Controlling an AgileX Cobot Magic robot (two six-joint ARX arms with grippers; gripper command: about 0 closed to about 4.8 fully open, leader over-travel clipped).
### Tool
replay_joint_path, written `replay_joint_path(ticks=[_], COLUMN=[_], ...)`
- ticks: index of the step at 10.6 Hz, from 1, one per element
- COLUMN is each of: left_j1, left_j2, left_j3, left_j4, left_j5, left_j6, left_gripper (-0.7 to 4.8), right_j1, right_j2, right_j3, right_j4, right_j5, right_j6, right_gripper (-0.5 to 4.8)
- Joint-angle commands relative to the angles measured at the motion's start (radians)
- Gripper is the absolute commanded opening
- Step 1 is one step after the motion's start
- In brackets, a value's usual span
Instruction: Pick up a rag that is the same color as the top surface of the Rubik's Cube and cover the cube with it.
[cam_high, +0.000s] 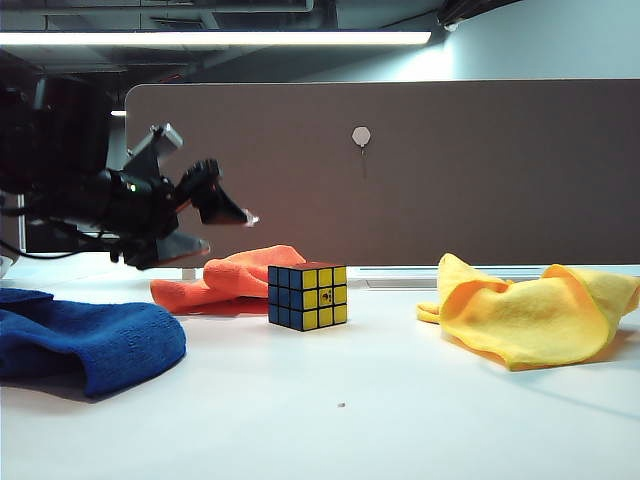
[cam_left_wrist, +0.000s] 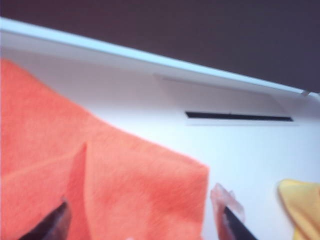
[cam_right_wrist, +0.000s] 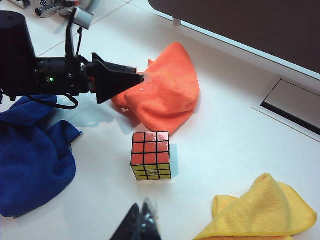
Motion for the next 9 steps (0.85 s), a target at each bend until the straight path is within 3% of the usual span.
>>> replay_joint_path(ticks=[1, 2, 4, 5, 7, 9], left_j1=[-0.001, -0.001, -0.001, -0.001, -0.002, -0.001], left_j2=[0.089, 0.118, 0.118, 0.118, 0.118, 0.117], left_j3=[0.062, 0.113, 0.125, 0.125, 0.125, 0.126], left_j4=[0.005, 0.005, -0.015, -0.05, -0.06, -0.021], left_j5=[0.0, 0.004, 0.0, 0.005, 0.028, 0.098], left_j6=[-0.002, -0.048, -0.049, -0.048, -0.048, -0.049], left_gripper=[3.77, 3.38, 1.22, 1.11, -0.06, -0.06], right_j1=[0.002, 0.002, 0.002, 0.002, 0.002, 0.002], right_j2=[-0.004, -0.004, -0.004, -0.004, -0.004, -0.004], right_j3=[0.003, 0.003, 0.003, 0.003, 0.003, 0.003], right_j4=[0.008, -0.013, -0.023, -0.023, -0.023, -0.023], right_j5=[0.0, 0.001, 0.0, 0.0, 0.0, 0.0], right_j6=[0.0, 0.0, 0.0, 0.0, 0.0, 0.0], right_gripper=[-0.01, -0.01, -0.01, -0.01, -0.01, -0.01])
